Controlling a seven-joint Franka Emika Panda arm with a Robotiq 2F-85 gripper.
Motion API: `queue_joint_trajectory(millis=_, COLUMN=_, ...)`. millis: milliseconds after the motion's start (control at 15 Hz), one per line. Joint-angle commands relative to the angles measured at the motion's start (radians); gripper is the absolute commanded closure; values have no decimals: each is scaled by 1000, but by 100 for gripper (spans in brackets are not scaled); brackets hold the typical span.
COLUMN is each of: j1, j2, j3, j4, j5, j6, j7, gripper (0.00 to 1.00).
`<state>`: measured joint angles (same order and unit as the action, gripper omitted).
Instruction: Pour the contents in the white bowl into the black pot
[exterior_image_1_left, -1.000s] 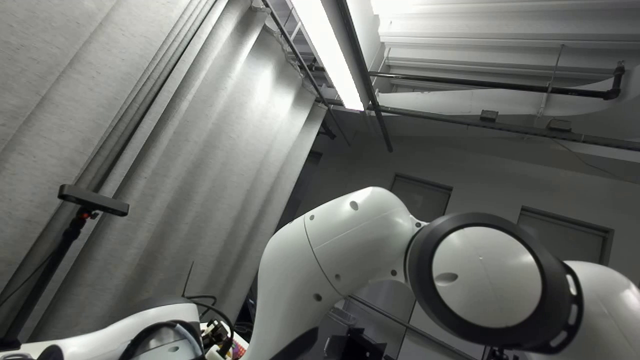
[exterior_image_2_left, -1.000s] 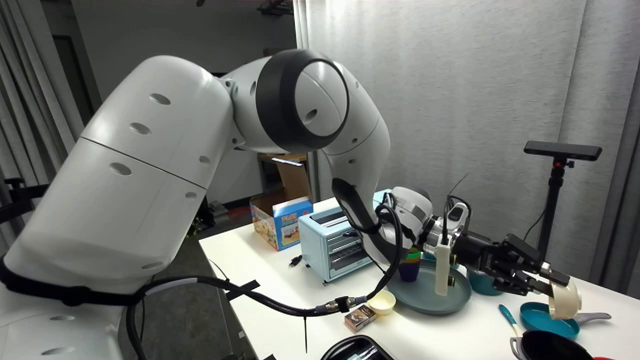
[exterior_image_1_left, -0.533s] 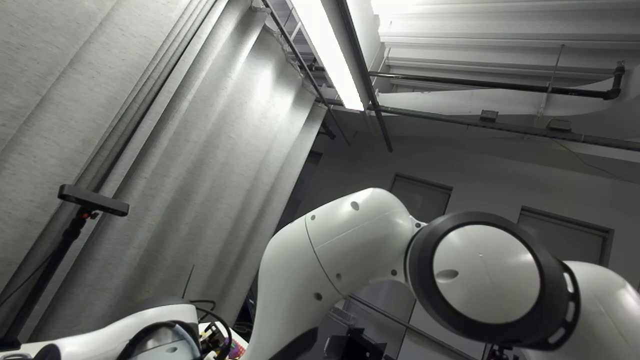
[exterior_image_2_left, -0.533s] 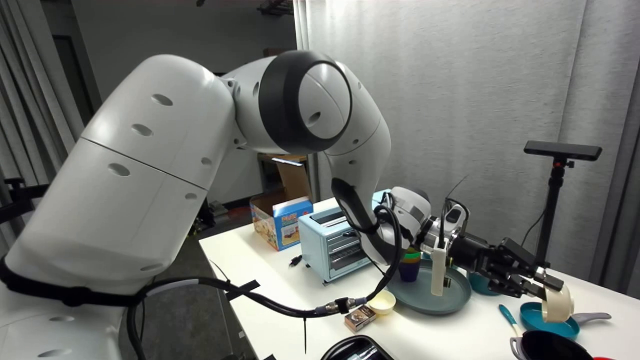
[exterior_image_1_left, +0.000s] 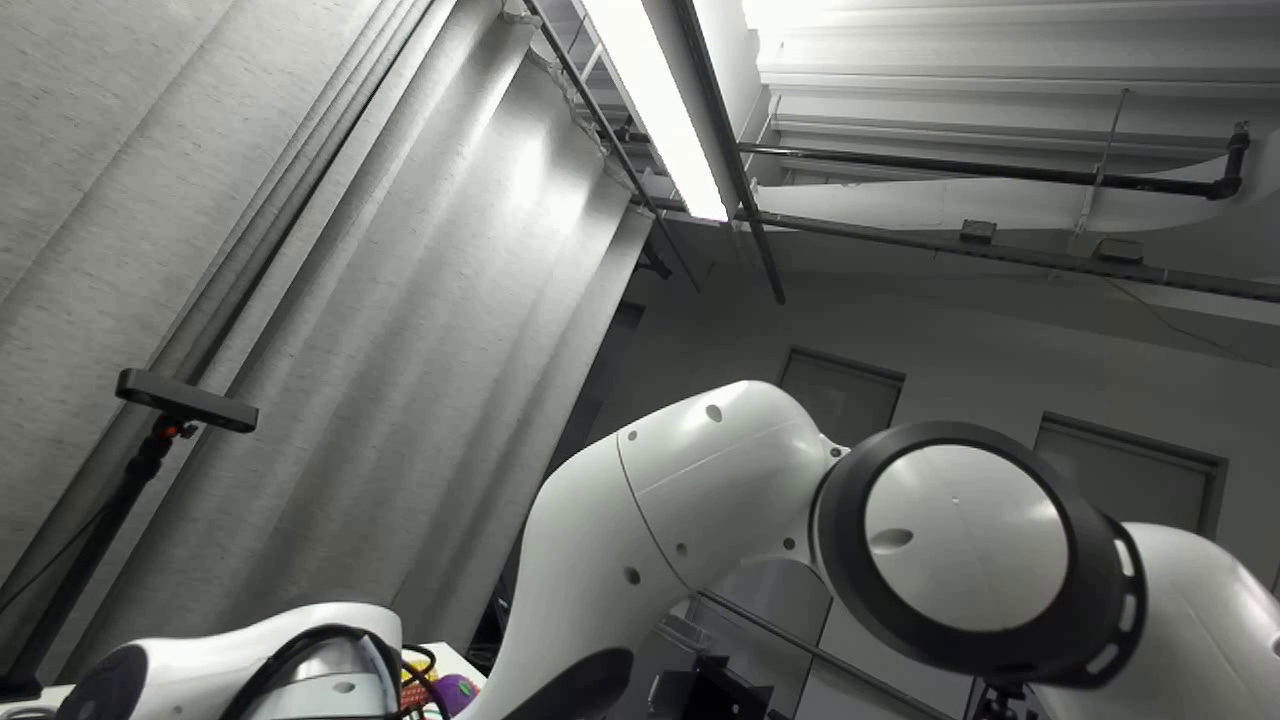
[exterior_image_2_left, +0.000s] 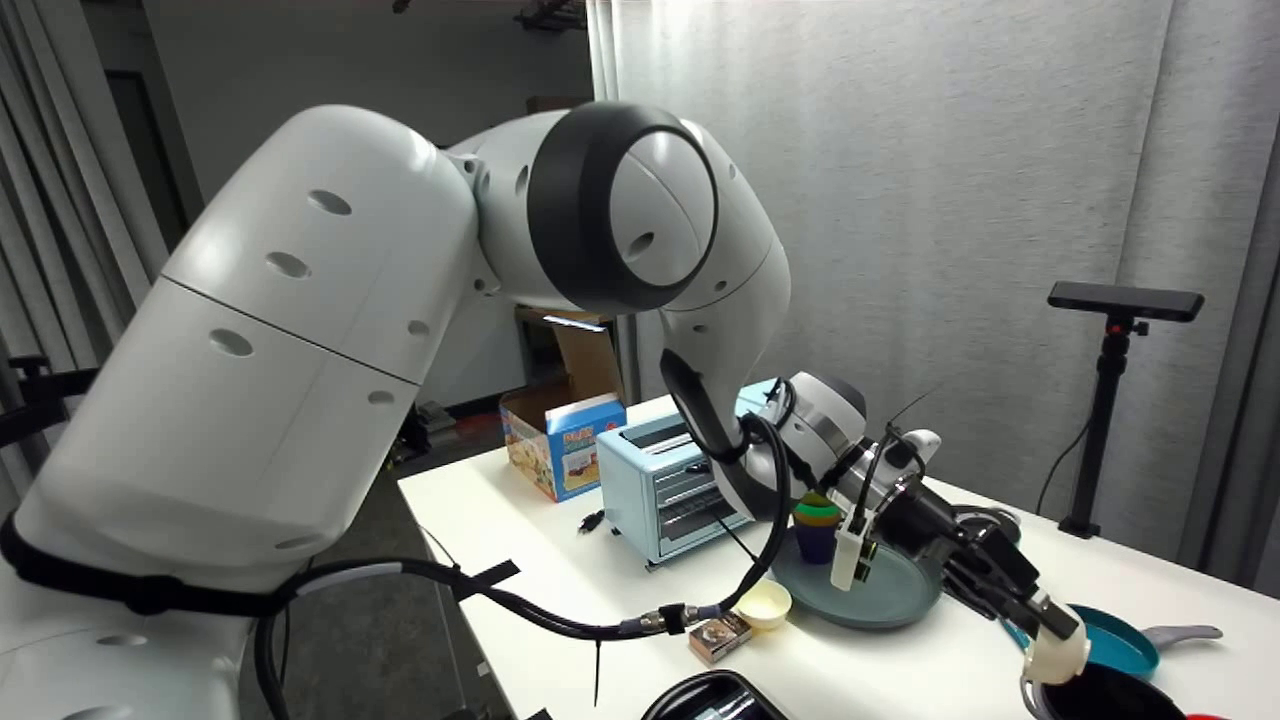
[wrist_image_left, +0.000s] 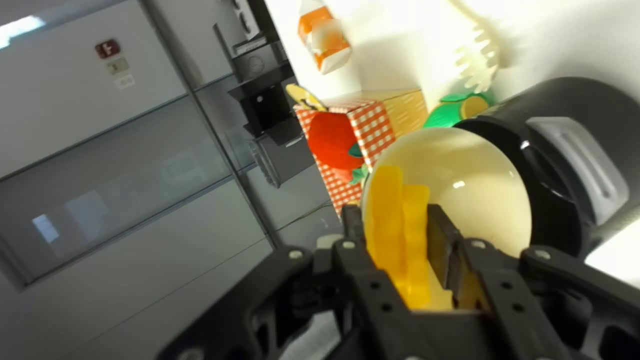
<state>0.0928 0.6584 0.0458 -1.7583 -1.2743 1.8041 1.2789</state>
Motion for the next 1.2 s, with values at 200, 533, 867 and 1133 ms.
queue_joint_trajectory(millis=200, j1=-49, j2=-27, j3=20, j4=-24, j5=224, j6=236, j7=23, gripper=90)
queue_joint_trajectory(millis=533, j1=-76, j2=-180, j3=5, j4=-205, j5=377, j6=438, j7=-38, gripper=90)
queue_joint_trajectory(millis=867, j1=-118, j2=-356, j3=12, j4=-422, j5=657, j6=594, j7=-253, gripper=90)
queue_joint_trajectory(millis=1133, j1=-110, j2=-531, j3=-12, j4=-600, j5=902, j6=608, j7=-482, gripper=90)
